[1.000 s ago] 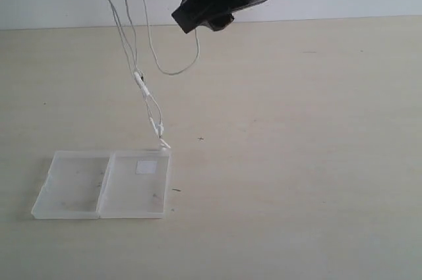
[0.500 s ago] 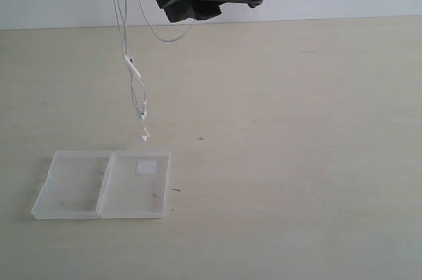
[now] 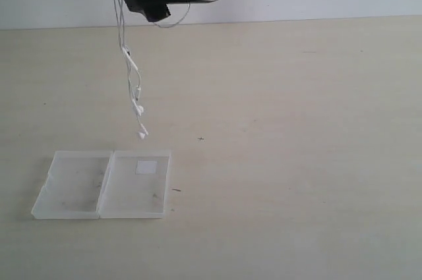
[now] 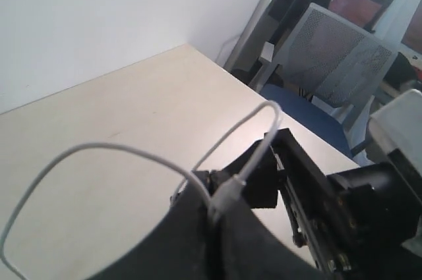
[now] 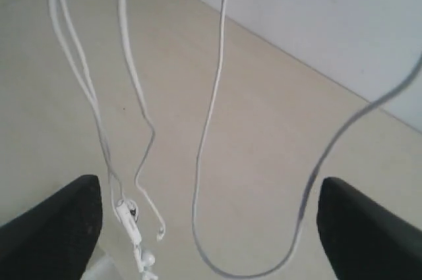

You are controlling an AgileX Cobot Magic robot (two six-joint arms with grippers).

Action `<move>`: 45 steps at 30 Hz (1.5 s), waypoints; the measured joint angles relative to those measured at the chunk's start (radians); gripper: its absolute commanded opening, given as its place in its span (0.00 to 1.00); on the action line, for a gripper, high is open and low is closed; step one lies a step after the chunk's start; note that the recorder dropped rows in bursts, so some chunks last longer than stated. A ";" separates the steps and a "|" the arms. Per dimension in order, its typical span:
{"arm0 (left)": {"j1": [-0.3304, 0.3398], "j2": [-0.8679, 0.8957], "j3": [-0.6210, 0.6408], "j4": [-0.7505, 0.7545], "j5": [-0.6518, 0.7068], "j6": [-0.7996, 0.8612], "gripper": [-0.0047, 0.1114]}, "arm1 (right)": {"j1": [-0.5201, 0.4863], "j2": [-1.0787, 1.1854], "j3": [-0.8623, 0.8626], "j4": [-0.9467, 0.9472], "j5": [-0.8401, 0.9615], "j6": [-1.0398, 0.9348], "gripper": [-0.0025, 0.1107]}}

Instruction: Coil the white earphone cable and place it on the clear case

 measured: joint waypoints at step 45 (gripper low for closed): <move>0.000 0.033 -0.002 -0.070 -0.060 -0.017 0.04 | 0.000 0.075 0.000 0.127 -0.137 -0.225 0.88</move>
